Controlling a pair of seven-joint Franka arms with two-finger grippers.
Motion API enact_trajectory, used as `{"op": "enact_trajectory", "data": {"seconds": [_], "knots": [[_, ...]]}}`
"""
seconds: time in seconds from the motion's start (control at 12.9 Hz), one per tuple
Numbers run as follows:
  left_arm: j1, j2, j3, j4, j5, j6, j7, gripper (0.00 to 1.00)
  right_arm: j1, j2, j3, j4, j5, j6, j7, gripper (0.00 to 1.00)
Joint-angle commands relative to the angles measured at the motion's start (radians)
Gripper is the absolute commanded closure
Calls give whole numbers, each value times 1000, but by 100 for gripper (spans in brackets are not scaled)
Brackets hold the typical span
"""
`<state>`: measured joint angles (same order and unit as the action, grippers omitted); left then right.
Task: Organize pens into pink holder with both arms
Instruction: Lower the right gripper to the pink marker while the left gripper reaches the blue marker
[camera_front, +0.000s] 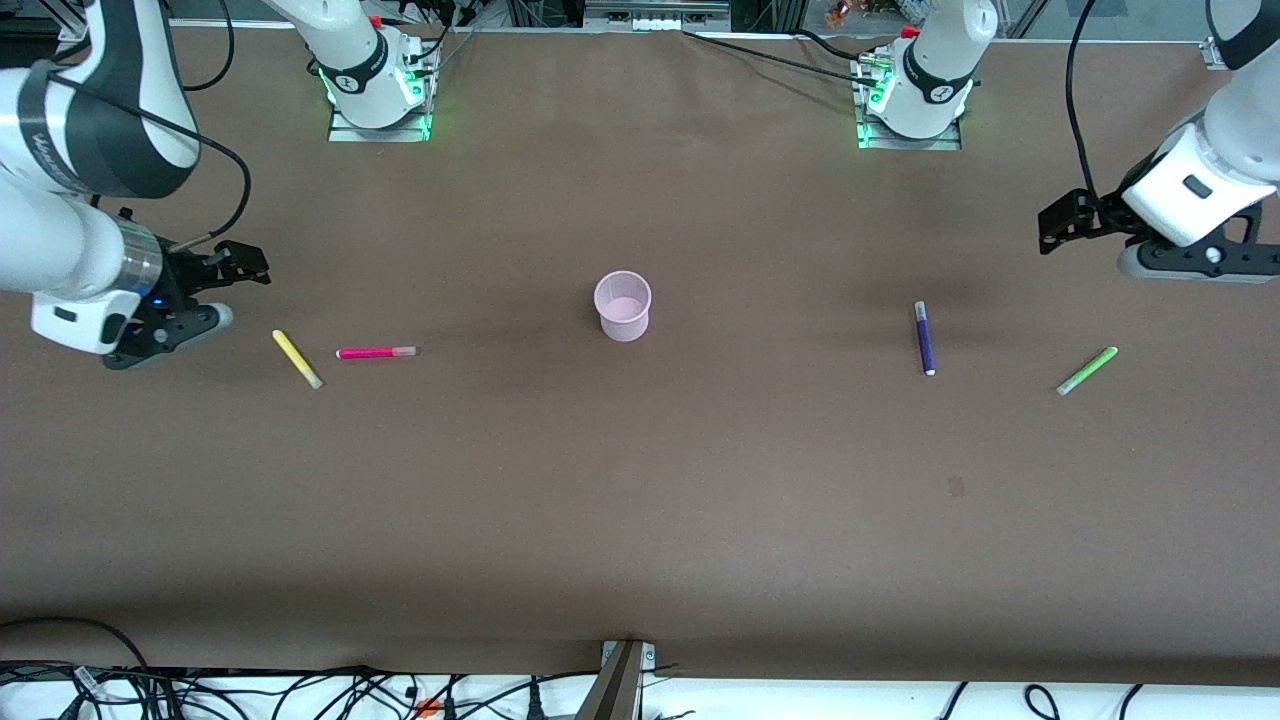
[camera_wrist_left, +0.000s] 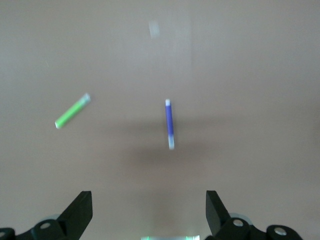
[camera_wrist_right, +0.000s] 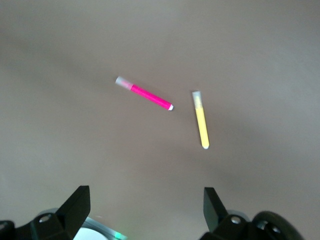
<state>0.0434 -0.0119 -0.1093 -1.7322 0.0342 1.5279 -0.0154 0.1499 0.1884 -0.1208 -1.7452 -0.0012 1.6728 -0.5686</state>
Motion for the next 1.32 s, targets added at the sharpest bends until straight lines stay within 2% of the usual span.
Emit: {"op": "enact_trajectory", "data": {"seconds": [0.0, 0.08, 0.23, 0.54, 0.78, 1.01, 1.24], "knots": [[-1, 81, -6, 2, -19, -75, -17, 0, -4, -26, -3, -137, 0, 127, -215, 0], [3, 111, -4, 0, -13, -52, -18, 0, -4, -29, -3, -175, 0, 186, -268, 0], [15, 157, -4, -56, -13, 79, -18, 0, -4, -32, -2, -270, 0, 319, -344, 0], [15, 177, -4, -318, 3, 539, -14, 0, -4, -24, 1, -494, 0, 644, -535, 1], [15, 246, -4, -452, 6, 820, -9, 0, -4, 17, 1, -562, 0, 807, -669, 1], [15, 380, -3, -457, 7, 977, -8, 0, -4, 95, 3, -562, 0, 931, -746, 2], [15, 431, -3, -455, 9, 983, -3, 0, -4, 157, 12, -573, 0, 1045, -754, 3]]}}
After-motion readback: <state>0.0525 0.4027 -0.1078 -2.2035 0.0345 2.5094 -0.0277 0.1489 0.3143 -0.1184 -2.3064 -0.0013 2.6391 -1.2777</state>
